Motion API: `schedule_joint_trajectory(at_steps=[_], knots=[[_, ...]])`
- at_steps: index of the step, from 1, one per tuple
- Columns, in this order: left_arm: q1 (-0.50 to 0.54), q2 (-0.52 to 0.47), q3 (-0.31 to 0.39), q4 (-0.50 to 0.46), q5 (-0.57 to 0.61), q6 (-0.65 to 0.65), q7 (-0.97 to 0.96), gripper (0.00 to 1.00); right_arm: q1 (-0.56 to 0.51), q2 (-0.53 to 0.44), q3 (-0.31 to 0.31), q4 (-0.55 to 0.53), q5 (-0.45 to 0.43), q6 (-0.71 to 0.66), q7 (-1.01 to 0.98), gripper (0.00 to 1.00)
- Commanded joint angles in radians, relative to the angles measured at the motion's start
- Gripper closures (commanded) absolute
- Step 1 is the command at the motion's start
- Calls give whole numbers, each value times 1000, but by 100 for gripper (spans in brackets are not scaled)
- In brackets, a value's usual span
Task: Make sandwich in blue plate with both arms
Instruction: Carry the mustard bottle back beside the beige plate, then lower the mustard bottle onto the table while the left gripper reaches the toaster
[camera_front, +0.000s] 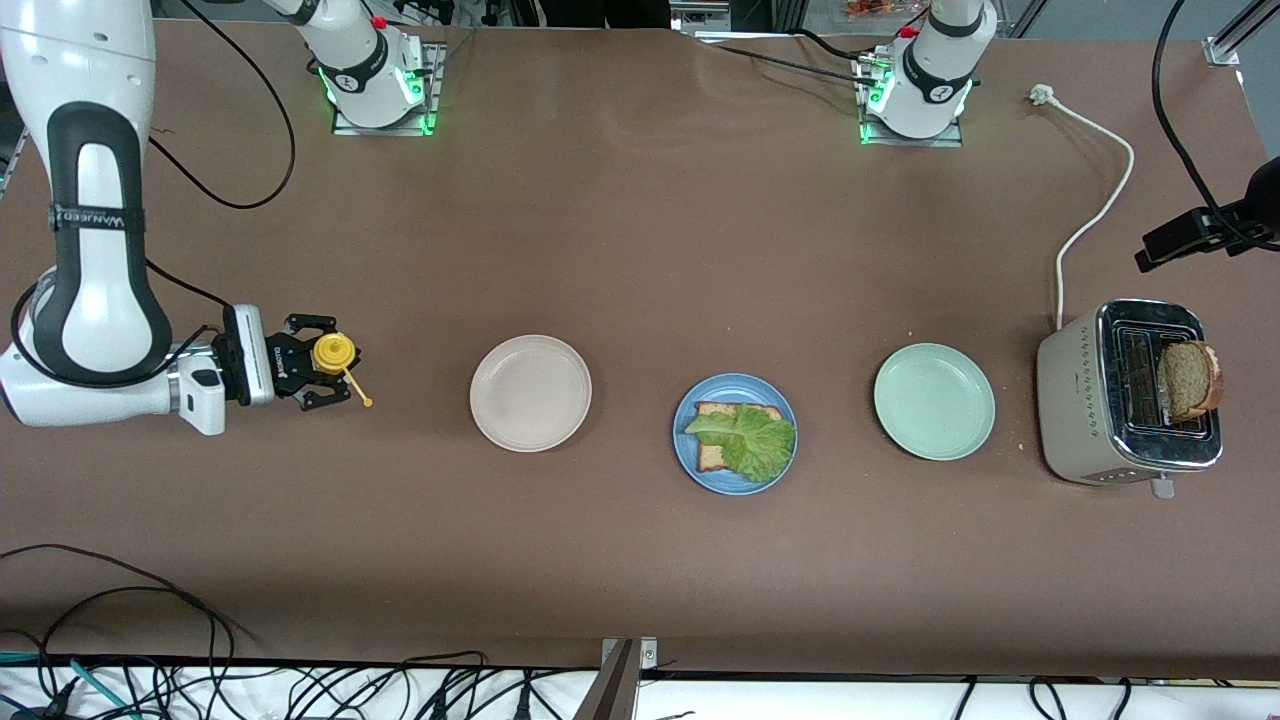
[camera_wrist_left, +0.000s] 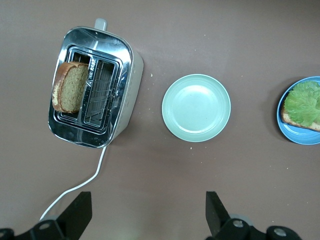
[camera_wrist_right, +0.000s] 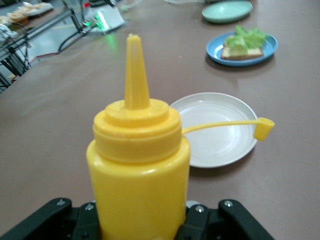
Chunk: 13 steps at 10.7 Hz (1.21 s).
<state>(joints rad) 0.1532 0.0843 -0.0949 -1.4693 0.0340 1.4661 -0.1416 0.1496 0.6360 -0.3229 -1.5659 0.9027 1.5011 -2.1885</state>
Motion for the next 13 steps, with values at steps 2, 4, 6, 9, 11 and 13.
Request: schedule_joint_trajectory(at_steps=[2,4,6,9,11,13], knots=[[5,-3,-2,4,-5,-1,20,0,-94,106,19,-16,110,-149,-262,100],[6,9,-2,4,0,-3,22,0,-119,158,19,-16,137,-220,-310,100],[8,34,3,4,15,-1,34,0,-140,201,19,-17,139,-269,-338,100],[6,97,4,4,147,11,39,0,-145,252,19,-13,166,-266,-378,100],[9,124,6,6,156,13,42,0,-145,267,21,-11,174,-266,-393,100],[31,163,7,7,156,37,114,0,-147,283,21,-8,177,-263,-401,100]])
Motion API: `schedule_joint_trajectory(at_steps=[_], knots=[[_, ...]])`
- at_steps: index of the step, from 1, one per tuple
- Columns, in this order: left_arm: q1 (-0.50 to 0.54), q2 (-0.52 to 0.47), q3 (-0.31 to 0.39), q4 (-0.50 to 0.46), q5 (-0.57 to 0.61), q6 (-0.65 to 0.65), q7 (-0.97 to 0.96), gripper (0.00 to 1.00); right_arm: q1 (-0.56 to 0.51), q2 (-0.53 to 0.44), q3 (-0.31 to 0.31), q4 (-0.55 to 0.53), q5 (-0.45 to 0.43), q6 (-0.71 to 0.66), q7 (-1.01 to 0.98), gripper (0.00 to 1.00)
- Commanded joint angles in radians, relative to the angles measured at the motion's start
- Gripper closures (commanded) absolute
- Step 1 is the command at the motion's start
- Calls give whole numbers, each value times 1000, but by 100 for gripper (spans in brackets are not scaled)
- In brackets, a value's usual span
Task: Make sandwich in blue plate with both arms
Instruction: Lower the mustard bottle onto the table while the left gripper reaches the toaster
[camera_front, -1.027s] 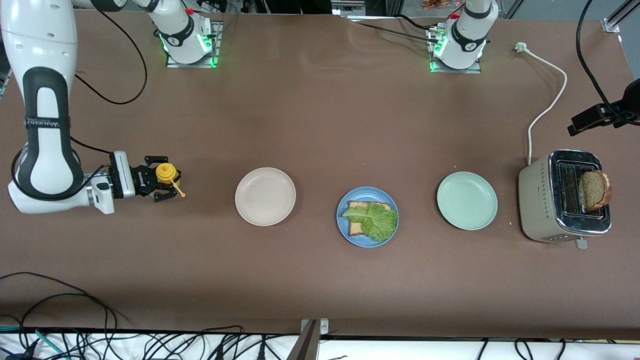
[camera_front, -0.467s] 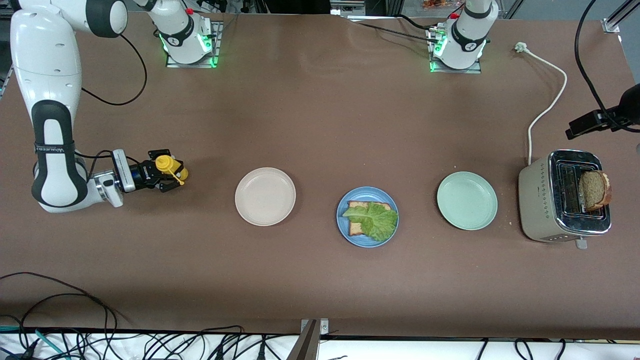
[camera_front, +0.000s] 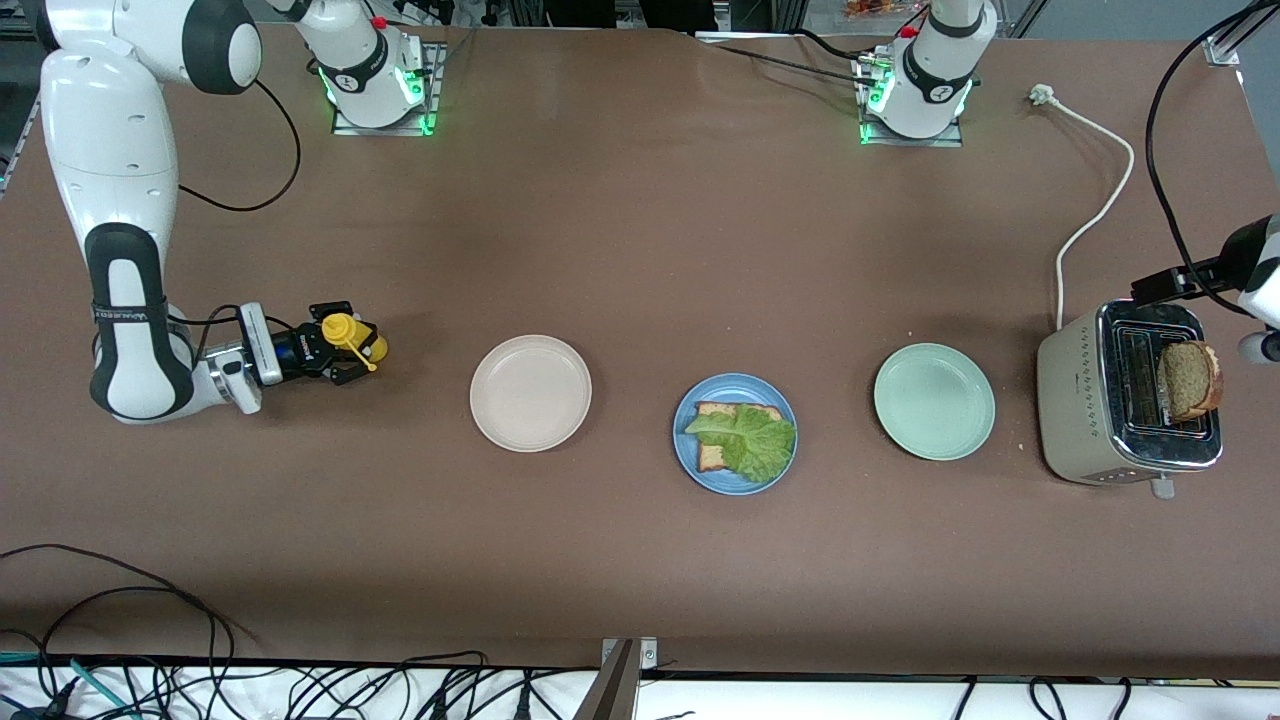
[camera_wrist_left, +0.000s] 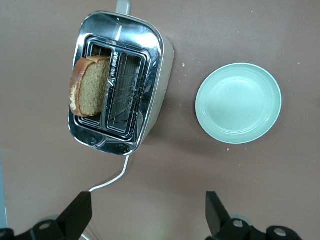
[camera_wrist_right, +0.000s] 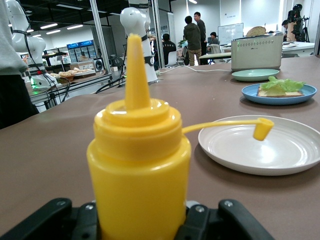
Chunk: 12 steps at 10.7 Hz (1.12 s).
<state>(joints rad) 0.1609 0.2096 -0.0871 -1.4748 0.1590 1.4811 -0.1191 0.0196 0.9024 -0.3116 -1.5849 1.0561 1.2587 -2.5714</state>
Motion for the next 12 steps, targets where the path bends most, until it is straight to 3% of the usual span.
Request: schedule_joint_trajectory(at_steps=[1,2,3,4,6,10,12], knots=[[57,46,-2,13,30,60,136,0,-17,22,9,11,33,-22,-26,100],[86,59,-2,11,19,86,154,0,-17,23,9,11,33,-19,-26,100],[110,76,-3,13,19,93,162,0,-17,24,9,10,33,-18,-24,90],[112,89,-3,13,28,109,188,0,-17,24,9,11,33,-18,-24,68],[135,118,3,13,33,166,248,0,-17,27,9,10,33,-19,-24,48],[235,201,1,13,19,287,410,0,-18,30,9,13,33,-27,-19,24],[256,223,0,13,11,291,417,0,-39,33,8,13,27,-28,-24,22]])
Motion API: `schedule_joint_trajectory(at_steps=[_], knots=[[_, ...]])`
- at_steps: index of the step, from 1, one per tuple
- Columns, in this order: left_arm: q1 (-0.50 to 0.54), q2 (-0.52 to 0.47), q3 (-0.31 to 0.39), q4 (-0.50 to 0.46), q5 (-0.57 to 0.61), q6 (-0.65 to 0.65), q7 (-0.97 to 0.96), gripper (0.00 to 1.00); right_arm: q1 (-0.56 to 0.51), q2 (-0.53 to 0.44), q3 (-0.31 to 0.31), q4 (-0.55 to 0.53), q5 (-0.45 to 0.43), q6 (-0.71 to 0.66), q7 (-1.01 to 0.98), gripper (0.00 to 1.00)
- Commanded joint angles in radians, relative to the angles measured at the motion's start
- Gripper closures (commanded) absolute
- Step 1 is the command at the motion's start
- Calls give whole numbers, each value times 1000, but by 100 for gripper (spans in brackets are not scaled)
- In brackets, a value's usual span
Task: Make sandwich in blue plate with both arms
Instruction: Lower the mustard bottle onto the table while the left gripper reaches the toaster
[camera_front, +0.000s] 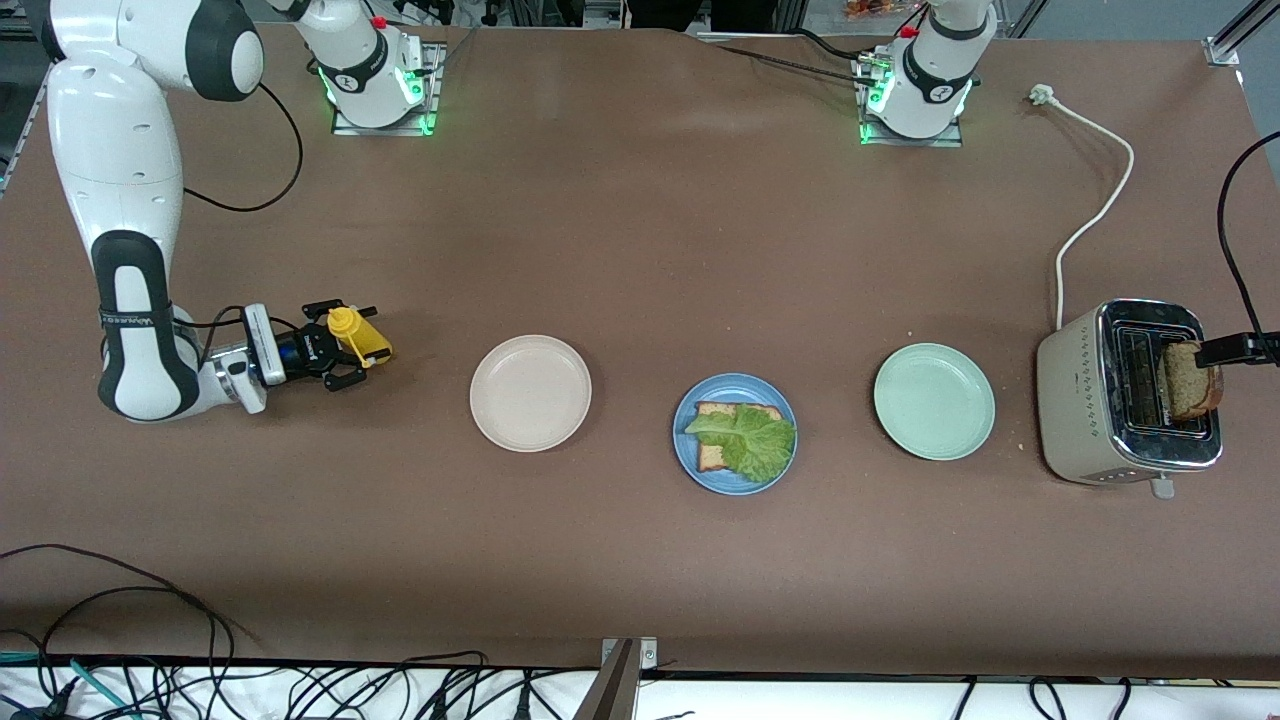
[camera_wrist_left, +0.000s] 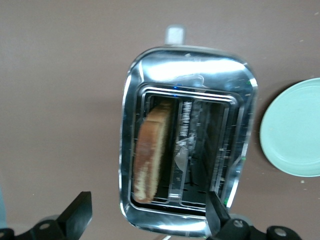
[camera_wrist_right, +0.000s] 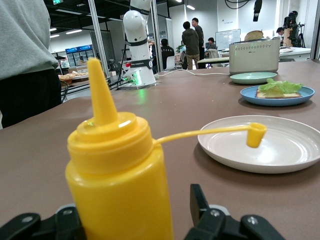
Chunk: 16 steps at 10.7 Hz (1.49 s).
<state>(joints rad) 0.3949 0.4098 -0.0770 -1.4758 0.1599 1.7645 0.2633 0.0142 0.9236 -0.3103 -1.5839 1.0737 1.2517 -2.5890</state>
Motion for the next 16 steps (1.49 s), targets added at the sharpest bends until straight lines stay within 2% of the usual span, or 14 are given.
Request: schedule_joint_trajectory(at_steps=[1,2,3,7,10,12,14,16], knots=[[24,30,-9,14,1,7,34,0,-48,15,7,12,3,-21,-6,14],[27,44,-9,14,1,9,34,0,-62,15,7,12,-12,-23,-8,13],[35,56,-10,14,-2,27,36,0,-77,17,7,15,-32,-23,-7,1],[50,75,-10,14,-22,50,56,0,-132,20,7,51,-105,-34,7,0],[62,90,-10,14,-49,62,100,12,-134,-2,-35,171,-171,-112,180,0],[62,90,-9,14,-48,62,108,25,-129,-37,-39,238,-204,-178,359,0],[62,90,-9,14,-48,62,108,33,-112,-118,-35,243,-219,-210,540,0],[62,90,-9,14,-48,62,109,47,-83,-193,-26,243,-222,-224,715,0]])
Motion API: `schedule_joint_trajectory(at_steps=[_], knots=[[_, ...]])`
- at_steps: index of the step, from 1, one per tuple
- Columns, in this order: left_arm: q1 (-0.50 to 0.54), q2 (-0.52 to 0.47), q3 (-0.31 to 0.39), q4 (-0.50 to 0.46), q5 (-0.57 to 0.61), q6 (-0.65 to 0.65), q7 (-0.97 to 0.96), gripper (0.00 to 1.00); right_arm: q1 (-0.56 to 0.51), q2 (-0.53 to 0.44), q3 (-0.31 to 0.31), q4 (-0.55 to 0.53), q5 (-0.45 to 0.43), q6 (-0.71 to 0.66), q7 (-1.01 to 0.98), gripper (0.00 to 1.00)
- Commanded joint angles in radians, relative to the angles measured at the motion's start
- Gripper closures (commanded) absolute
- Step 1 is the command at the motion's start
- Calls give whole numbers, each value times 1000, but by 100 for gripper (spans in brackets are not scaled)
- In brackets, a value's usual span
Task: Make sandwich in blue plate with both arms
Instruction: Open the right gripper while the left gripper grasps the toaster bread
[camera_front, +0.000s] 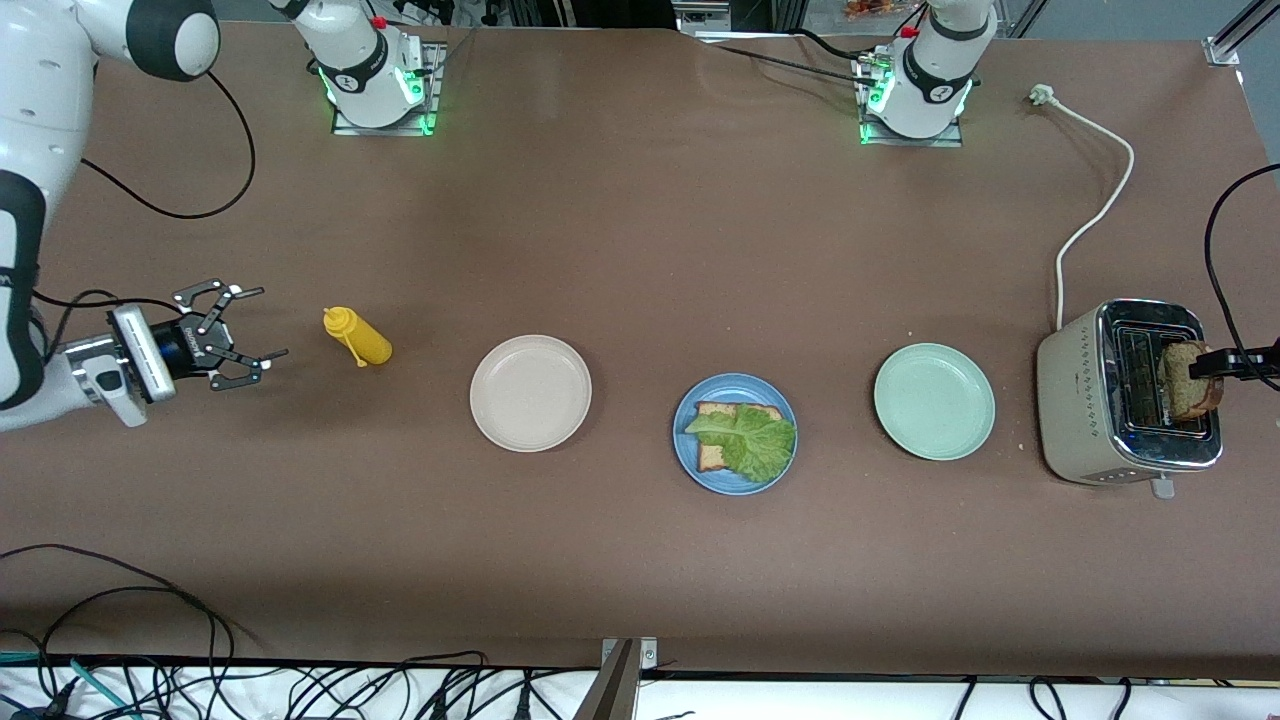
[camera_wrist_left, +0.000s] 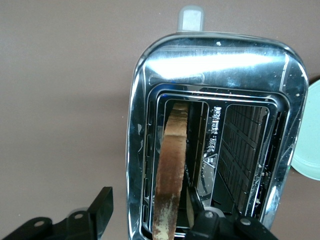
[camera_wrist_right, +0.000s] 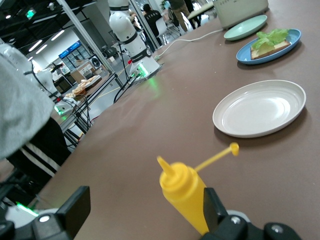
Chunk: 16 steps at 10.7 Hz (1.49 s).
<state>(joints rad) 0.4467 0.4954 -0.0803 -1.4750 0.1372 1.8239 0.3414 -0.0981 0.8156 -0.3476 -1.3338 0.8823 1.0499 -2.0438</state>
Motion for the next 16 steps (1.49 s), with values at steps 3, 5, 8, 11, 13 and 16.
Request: schedule_joint_trajectory(at_steps=[3,5,8,11,13,16], knots=[[10,3,-6,13,-25,3,31,84,81,-174,4,-7,-40,-33,403,0],[10,3,-6,13,-24,3,31,97,130,-248,4,-7,-135,-19,581,0],[10,3,-7,13,-24,3,31,100,217,-360,5,-7,-339,54,833,0],[10,-9,-7,15,-18,0,36,100,294,-421,10,-8,-579,154,1092,0],[10,-61,-12,13,-22,-24,28,100,328,-435,12,-8,-666,262,1242,0],[3,-135,-24,42,-18,-142,28,100,370,-437,12,-30,-744,384,1407,0]])
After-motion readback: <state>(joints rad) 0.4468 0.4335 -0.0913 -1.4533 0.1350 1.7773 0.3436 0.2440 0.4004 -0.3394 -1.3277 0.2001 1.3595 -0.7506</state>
